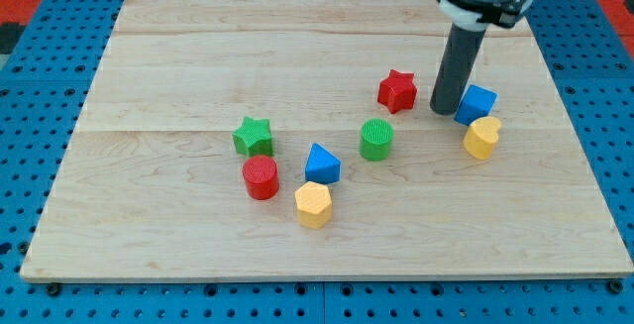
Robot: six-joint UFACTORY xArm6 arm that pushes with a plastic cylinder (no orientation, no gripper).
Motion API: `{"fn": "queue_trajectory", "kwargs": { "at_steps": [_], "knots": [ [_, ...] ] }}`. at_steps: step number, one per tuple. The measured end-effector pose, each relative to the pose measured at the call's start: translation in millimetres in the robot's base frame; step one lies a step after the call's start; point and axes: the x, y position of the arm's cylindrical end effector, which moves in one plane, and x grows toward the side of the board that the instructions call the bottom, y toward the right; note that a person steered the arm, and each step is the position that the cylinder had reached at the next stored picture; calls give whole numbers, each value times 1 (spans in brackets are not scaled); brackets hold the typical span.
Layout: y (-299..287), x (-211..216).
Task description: Move the green circle parallel to the red star
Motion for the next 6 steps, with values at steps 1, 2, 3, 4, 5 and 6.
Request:
{"fn": "queue_trajectory", "kwargs": {
  "at_steps": [1, 2, 3, 4, 5, 6],
  "knots": [
    [-62, -12],
    [-41, 53],
    [-47, 92],
    [-76, 93],
    [-107, 24],
    [-133, 24]
  ]
}}
